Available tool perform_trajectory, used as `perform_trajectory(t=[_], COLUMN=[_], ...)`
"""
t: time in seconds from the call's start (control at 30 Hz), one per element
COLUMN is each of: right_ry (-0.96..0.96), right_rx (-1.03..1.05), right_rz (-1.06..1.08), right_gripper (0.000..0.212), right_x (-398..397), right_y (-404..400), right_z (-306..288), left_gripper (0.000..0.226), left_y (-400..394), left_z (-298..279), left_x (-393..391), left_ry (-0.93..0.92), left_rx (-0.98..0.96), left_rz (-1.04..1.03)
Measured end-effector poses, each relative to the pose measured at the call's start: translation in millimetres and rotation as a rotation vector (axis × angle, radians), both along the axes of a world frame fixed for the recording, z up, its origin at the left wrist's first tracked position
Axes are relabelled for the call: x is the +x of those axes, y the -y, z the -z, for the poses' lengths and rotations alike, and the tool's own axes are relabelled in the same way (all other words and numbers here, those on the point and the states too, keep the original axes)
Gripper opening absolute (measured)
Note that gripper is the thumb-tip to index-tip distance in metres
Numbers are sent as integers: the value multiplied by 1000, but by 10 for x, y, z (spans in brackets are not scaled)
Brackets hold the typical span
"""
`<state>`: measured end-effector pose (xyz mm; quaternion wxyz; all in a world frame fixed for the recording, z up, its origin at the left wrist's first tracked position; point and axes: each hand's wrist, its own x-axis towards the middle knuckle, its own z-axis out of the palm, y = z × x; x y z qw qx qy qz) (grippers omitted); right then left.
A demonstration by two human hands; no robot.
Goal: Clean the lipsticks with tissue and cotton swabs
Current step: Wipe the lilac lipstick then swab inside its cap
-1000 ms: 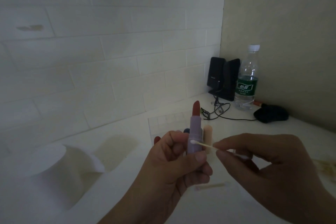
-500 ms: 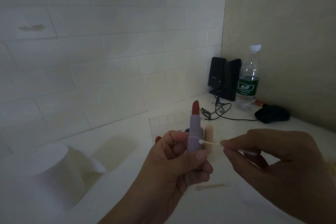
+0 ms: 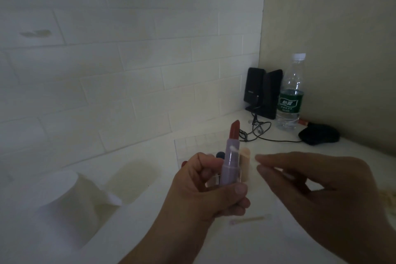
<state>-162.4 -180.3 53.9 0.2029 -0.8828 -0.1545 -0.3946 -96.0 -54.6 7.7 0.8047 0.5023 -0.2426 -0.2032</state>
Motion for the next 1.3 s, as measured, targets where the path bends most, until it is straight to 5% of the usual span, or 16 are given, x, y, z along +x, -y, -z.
perform_trajectory(t=[0.13,0.6,0.83,1.07,1.3], right_ry=[68,69,65,35,31], right_rx=[85,141,166,129,116], right_rz=[184,87,63,50,20], right_gripper=[10,8,8,10,11], right_x=[-182,-124,-129,-121,-126], right_y=[306,303,296,312,321], right_z=[174,254,257,261,274], left_gripper=[36,26,47,30,29], left_y=[2,-18,-15,-22,-47], left_z=[10,46,93,134,114], left_x=[4,6,96,131,122], left_ry=[14,37,-186,-446,-445], left_rx=[-1,-36,-187,-292,-274], left_rz=[11,119,400,549,589])
